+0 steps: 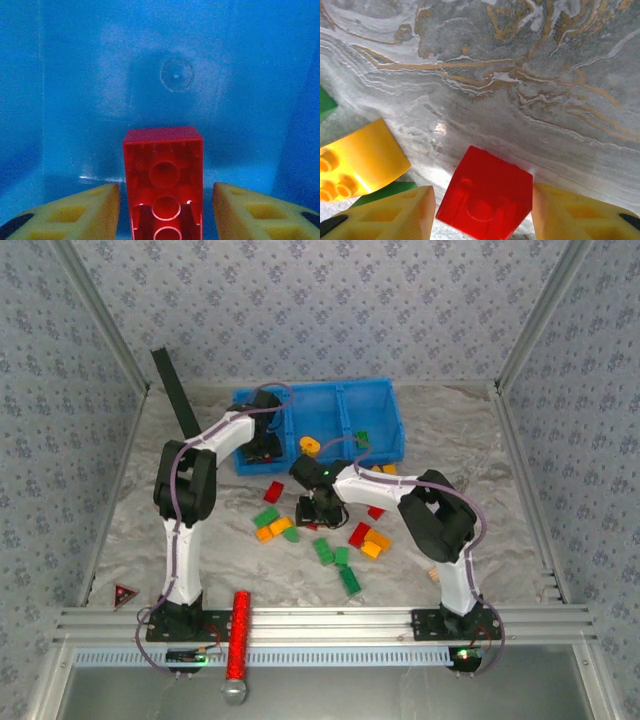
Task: Sort the legos into containers by color
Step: Place the lego in the container, then pick up the lego from the center of the table.
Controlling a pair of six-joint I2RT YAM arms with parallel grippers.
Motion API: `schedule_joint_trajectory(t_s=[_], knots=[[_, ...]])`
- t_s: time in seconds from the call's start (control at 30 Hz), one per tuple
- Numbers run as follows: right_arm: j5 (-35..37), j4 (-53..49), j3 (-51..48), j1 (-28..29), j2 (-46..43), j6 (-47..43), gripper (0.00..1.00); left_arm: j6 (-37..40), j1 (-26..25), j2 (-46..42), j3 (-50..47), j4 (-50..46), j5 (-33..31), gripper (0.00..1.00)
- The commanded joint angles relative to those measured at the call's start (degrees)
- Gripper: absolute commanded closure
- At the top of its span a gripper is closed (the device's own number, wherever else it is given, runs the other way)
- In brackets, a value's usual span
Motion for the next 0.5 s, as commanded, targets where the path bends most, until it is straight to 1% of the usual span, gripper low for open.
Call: schedule_joint_trajectory(t_s=[0.0, 0.17, 0.33, 0.47], knots=[[1.3, -0.7, 1.8, -0.1, 1.7, -0.1, 0.47, 0.2, -0.4, -4.9, -0.1, -0.1, 0.3, 0.47], [2.1, -1.9, 2.9, -0.6, 2.7, -1.3, 0.49, 1.2, -0.9, -8.9, 1.0, -0.3, 0.7, 0.46], [2.3, -2.8, 4.6, -1.0, 4.2, -2.8, 0.56, 2.6, -1.2, -13.1, 2.2, -1.2, 0.6, 0.46], [2.4, -4.0, 6.1, -1.5, 5.4, -4.6, 0.63, 3.9, -1.4, -17.3, 1.7, -2.5, 0.6, 0.46]])
